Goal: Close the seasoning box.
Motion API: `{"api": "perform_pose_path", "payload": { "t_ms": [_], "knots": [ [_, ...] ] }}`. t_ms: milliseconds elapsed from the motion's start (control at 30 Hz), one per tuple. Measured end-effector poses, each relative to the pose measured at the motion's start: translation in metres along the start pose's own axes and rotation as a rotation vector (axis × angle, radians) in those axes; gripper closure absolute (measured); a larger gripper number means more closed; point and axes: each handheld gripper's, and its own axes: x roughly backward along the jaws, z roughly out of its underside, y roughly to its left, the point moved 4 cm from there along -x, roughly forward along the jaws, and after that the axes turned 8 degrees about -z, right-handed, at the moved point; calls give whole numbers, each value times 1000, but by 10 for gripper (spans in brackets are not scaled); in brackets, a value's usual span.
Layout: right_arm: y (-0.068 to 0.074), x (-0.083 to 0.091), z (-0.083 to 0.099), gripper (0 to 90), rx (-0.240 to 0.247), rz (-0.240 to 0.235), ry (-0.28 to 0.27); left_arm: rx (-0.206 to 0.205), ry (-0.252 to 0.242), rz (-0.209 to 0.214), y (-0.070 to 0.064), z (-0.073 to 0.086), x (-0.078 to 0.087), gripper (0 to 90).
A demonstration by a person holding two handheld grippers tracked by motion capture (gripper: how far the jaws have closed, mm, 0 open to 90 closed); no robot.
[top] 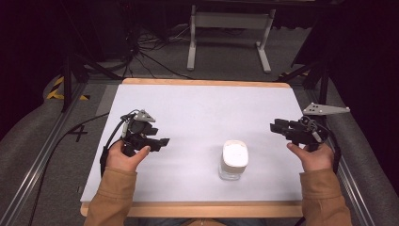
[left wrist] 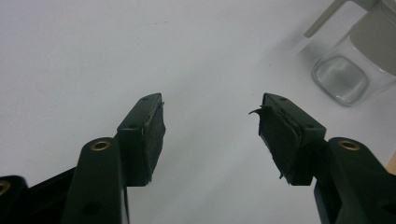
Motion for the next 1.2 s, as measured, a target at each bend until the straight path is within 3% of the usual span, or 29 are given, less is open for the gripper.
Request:
{"api": "perform_pose_path", "payload": {
  "t_ms": [200, 233, 300, 333, 400, 800, 900, 1200],
  "knots": [
    [-8, 9, 1, 603, -41, 31, -22, -1, 3, 1, 1, 0, -1, 408],
    [-12, 10, 2, 590, -67, 33, -28, 1, 7, 1, 1, 0, -1, 406],
    [-17, 11, 4, 594, -97, 48, -19, 8, 2, 3, 2, 0, -1, 403],
    [-21, 12, 6, 591, -96, 82, -16, 12, -4, 4, 2, 0, -2, 403],
    [-23, 12, 7, 586, -103, 91, -10, 7, 6, -1, 4, 1, -2, 403],
    [-54, 8, 29, 426, -164, 192, 60, 18, 26, 2, 7, 2, -9, 402],
    [-65, 5, 39, 405, -202, 202, 74, 19, 31, 4, 8, 3, -10, 401],
    [-78, -3, 54, 404, -219, 218, 99, 36, 35, 0, 13, 6, -16, 401]
  ]
}}
